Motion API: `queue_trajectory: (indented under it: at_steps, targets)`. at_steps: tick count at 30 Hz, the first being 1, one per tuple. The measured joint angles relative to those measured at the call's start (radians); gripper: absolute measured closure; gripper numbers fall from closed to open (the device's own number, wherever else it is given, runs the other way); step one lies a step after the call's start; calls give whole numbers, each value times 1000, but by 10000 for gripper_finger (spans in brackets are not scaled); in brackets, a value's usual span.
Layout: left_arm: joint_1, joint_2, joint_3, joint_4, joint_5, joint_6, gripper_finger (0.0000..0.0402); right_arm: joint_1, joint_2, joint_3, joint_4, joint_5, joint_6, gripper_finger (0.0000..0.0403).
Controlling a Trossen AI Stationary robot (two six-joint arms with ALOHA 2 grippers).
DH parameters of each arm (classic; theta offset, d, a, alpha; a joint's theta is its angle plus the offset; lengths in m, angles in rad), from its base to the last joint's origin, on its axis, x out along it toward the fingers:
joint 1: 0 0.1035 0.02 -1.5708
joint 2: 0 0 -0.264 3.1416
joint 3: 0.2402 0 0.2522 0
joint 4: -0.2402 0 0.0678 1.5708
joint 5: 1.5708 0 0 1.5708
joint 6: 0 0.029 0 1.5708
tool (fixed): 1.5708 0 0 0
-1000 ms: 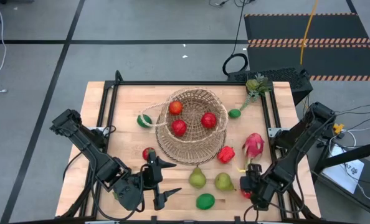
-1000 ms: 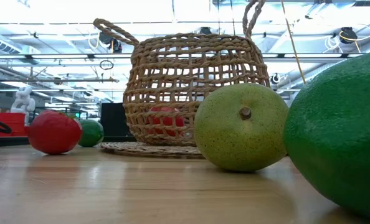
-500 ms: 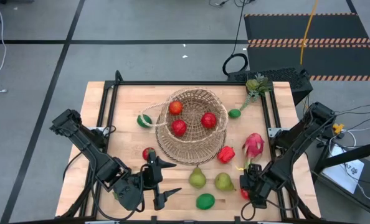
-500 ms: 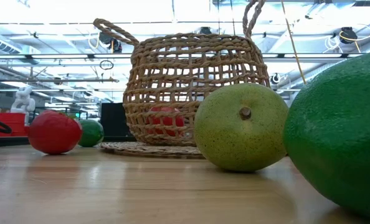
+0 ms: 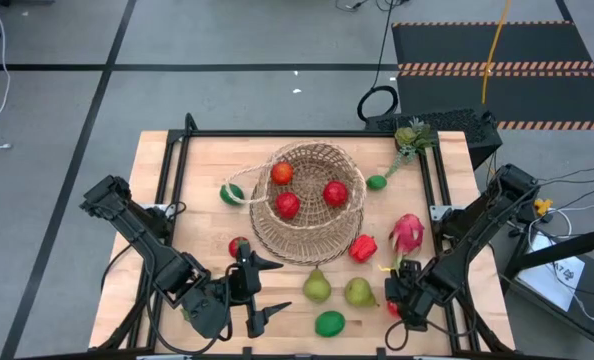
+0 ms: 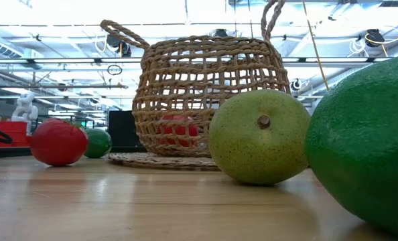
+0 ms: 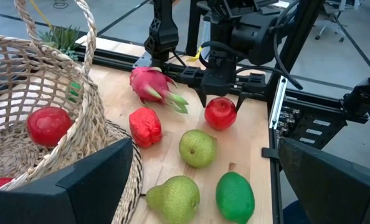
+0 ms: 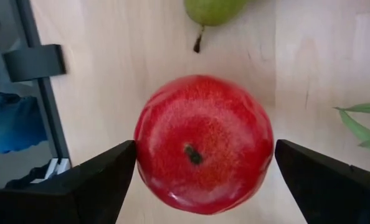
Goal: Build produce basket
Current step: Put the red apple into the basket
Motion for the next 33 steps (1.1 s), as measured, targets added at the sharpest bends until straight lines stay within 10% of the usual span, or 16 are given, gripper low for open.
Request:
queue_trajectory:
  at_steps: [33]
  targets:
    - [0, 0, 0, -5, 0, 1, 3, -7, -19, 0, 88, -49, 82, 103]
